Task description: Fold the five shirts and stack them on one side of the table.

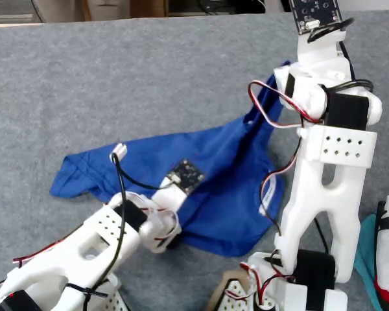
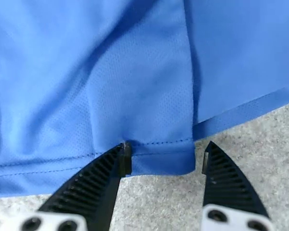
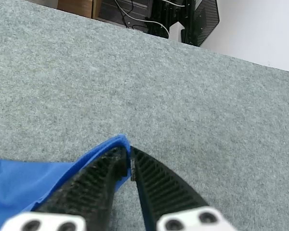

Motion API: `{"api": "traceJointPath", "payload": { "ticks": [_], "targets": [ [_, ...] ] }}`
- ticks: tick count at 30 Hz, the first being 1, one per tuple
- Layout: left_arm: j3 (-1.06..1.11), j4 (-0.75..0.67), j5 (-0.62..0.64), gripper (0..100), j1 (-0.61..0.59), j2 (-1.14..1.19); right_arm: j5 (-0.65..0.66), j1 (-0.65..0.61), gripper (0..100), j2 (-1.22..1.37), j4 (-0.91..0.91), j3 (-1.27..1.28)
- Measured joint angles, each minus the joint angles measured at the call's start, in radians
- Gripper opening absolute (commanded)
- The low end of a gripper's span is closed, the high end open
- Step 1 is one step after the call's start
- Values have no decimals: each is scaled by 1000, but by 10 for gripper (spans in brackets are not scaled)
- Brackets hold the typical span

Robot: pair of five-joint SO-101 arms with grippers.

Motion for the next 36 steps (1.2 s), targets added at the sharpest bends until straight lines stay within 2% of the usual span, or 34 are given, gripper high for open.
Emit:
{"api": "traceJointPath", "payload": {
  "ticks": [6,13,21,28,31,36],
  "targets": [
    [3,0,3,225,0,0,0,0,5,0,0,0],
    [3,-32,3,12,0,0,0,0,5,0,0,0],
    [-2,-78,3,19,0,0,0,0,5,0,0,0],
    [-94,-78,3,19,-8,0,0,0,5,0,0,0],
    [-167,-72,3,19,-75,0,0,0,5,0,0,0],
    [-371,55,3,19,-215,0,0,0,5,0,0,0]
  ]
}}
